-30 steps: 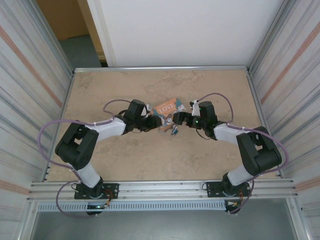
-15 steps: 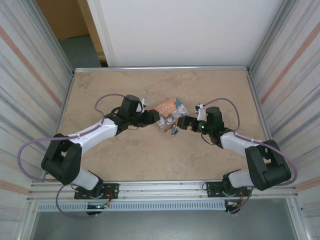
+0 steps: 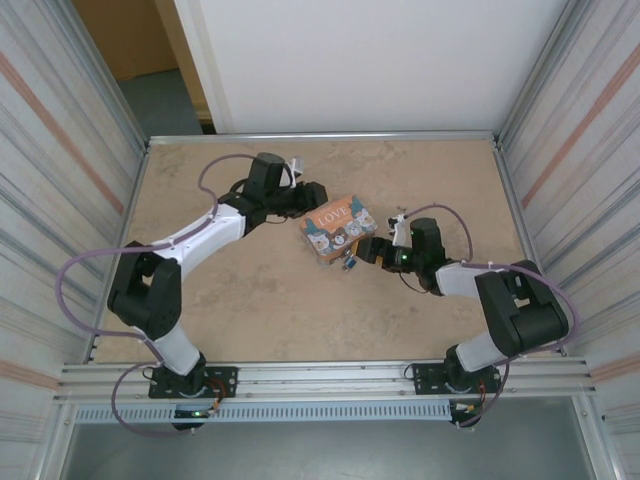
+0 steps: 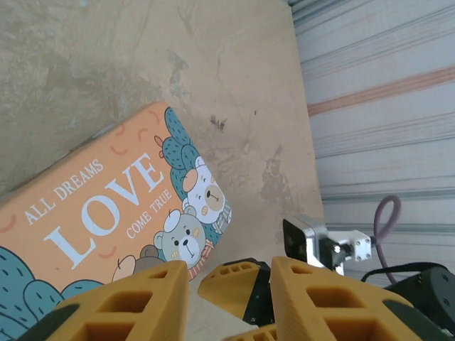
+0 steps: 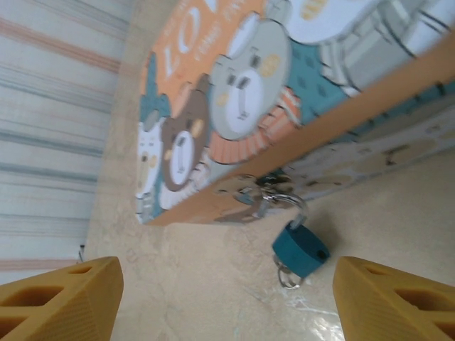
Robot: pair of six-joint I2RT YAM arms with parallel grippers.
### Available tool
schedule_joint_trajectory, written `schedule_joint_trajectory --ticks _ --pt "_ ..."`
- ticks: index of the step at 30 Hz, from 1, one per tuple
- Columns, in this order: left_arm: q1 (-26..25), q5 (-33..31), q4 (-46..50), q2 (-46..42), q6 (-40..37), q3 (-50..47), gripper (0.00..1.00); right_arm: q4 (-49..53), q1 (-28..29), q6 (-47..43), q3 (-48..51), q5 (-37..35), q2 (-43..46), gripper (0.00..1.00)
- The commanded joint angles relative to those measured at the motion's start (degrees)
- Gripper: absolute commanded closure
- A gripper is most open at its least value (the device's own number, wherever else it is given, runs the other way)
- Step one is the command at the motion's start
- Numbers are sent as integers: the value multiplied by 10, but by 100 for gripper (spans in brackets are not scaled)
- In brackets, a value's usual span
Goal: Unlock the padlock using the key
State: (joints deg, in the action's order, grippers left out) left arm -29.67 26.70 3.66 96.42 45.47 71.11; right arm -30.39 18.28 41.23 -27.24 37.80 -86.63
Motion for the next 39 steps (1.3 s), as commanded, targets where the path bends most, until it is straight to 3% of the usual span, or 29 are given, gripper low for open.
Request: schedule_joint_trajectory --ticks 1,9,27,39 --pt "-12 21 -11 10 6 -15 65 -8 -2 14 -11 3 -20 26" --pt "-16 32 -25 40 3 -12 67 31 20 -31 -41 -18 -30 32" --pt "-20 11 -3 82 -13 -3 70 5 31 -44 -64 -19 -76 38" --pt "-19 6 2 90 -15 -3 71 -1 38 -48 -65 -18 -104 58"
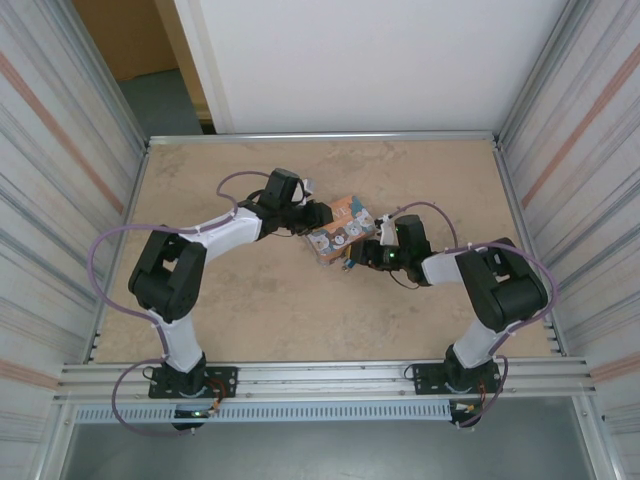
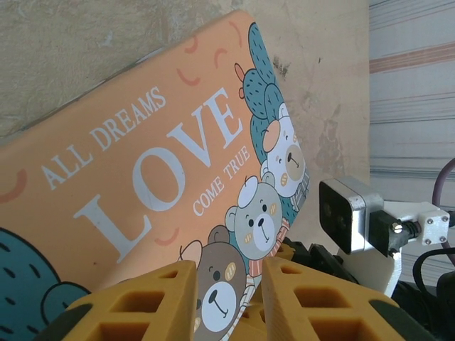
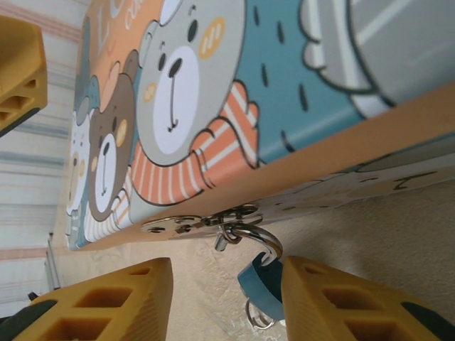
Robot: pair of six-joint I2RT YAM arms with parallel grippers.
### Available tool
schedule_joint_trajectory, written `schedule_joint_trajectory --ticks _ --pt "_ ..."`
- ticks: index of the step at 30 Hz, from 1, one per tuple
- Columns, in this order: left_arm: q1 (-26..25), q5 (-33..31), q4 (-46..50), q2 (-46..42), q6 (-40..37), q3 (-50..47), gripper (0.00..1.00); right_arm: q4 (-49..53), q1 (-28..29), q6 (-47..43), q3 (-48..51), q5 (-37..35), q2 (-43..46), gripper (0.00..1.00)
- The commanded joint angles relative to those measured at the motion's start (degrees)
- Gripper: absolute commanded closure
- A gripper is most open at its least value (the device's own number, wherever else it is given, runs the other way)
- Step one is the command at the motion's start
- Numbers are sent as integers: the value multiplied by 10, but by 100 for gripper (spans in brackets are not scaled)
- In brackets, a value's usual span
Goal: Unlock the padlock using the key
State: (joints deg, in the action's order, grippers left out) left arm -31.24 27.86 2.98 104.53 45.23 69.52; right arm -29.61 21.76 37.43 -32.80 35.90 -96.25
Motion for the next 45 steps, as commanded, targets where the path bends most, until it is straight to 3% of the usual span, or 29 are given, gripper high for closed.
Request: schedule_joint_trajectory --ticks 1,8,28,45 --pt "-4 -8 8 9 -13 13 71 -9 3 -10 -9 1 -11 60" --pt "-4 -8 8 13 -13 13 71 -12 3 -8 -10 -6 -25 69" --pt "-4 -13 0 22 -7 6 72 -79 6 30 -10 -36 -61 75" --pt "-3 -16 -4 25 -5 3 73 -202 23 144 -17 -45 -141 86"
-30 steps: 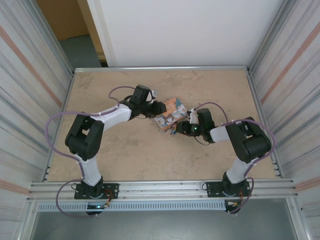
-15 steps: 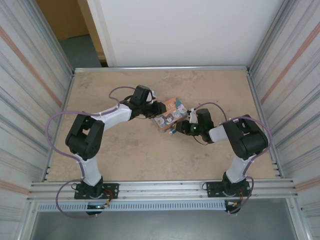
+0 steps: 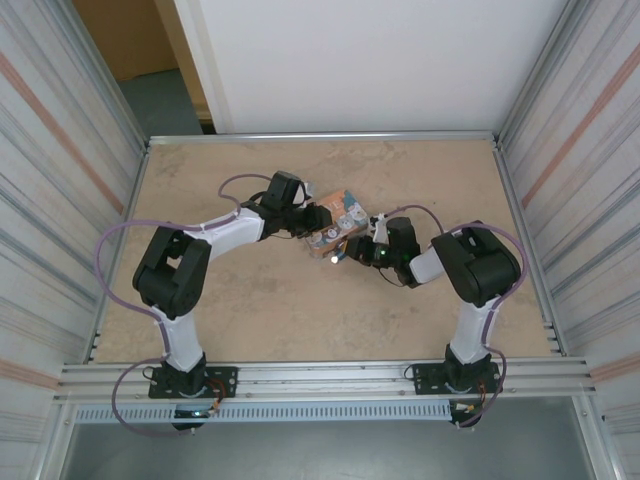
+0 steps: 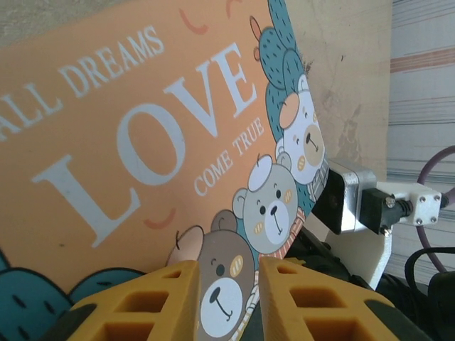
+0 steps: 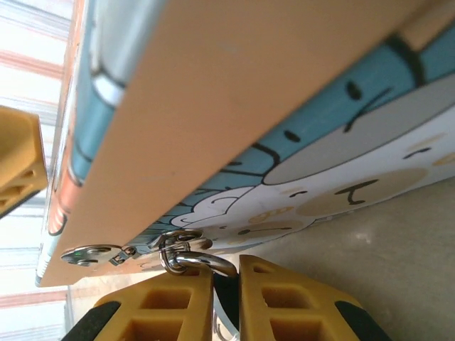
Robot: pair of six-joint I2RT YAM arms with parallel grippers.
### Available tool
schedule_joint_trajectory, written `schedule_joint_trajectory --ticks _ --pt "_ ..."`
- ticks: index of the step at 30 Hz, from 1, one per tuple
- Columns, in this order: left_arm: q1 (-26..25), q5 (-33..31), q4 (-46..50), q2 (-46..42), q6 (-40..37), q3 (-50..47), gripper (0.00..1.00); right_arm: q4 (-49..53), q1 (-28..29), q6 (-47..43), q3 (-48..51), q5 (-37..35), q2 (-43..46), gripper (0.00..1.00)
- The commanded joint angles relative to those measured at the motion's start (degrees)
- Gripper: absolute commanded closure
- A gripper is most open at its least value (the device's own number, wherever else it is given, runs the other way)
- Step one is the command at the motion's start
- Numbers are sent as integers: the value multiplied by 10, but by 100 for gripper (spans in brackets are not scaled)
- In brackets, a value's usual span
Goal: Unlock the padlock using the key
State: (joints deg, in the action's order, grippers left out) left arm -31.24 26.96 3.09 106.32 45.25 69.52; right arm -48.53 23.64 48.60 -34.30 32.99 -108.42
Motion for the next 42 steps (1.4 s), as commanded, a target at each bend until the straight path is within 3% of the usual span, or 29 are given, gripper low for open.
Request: schedule_joint_trajectory --ticks 1,10,25,42 --pt "-3 -7 -5 7 -5 3 73 -12 6 32 -2 -18 -20 87" --pt "-1 -10 -9 11 -3 -4 73 -48 6 46 20 -49 -4 100" --pt "0 -8 -14 18 1 -6 73 -148 7 158 43 -83 -28 100" --pt "7 4 -31 13 10 -17 73 -166 -26 179 64 -86 -10 100"
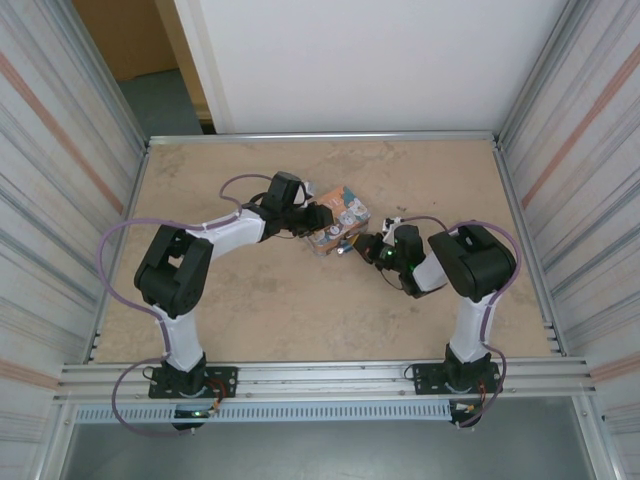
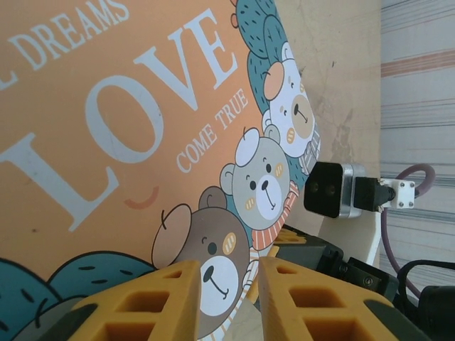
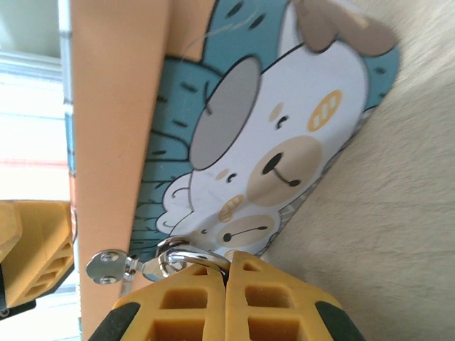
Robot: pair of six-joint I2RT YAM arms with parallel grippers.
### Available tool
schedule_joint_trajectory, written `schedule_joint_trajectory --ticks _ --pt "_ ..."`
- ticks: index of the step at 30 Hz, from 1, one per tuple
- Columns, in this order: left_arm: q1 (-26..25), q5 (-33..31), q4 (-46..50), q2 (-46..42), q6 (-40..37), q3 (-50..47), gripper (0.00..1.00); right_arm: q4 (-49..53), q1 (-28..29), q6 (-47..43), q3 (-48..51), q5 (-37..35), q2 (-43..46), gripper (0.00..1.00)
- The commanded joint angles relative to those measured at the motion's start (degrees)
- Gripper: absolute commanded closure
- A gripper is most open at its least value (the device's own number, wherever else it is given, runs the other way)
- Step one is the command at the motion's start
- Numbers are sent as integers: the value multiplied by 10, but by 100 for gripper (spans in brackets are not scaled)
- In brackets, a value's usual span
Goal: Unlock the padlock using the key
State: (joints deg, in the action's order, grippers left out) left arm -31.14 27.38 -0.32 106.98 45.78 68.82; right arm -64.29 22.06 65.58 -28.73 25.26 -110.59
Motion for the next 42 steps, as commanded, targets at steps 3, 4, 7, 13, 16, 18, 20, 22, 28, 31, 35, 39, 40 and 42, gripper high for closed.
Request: schedule_joint_trajectory --ticks 3,4,7,13,16,18,20,22,28,31,35,39,40,42 --pt "5 0 3 2 4 -9 72 -9 -18 10 16 -10 20 100" --pt "5 0 4 1 3 -9 71 -10 -20 9 17 -11 22 100" --pt "5 0 2 -4 4 -11 70 3 -27 10 21 -4 29 100" --pt "5 -3 -14 -44 -2 -24 67 67 -32 -29 30 -6 76 100" --pt "9 -8 -11 -75 -14 -31 65 124 -35 -59 31 -6 119 100" --pt "12 -18 -9 -101 -18 -40 64 174 -38 -84 31 -6 154 100" --pt "16 -30 -8 -128 -25 -52 62 228 -39 -111 30 -7 192 100" --pt "19 -46 -6 -155 -32 -63 60 294 -39 -141 22 -8 234 100" --pt "31 -100 0 -234 -46 -106 54 484 -39 -222 -10 -4 350 100" --pt "34 -136 0 -274 -56 -130 49 571 -38 -259 -27 11 394 100" --pt "43 -170 -1 -320 -68 -160 45 702 -37 -320 -59 28 438 100" --pt "52 -196 -13 -358 -69 -193 41 814 -32 -368 -83 42 472 100" --pt "54 -202 -14 -366 -68 -199 41 834 -29 -377 -86 43 478 100" --pt "58 -218 -17 -385 -67 -213 39 879 -23 -393 -94 41 493 100"
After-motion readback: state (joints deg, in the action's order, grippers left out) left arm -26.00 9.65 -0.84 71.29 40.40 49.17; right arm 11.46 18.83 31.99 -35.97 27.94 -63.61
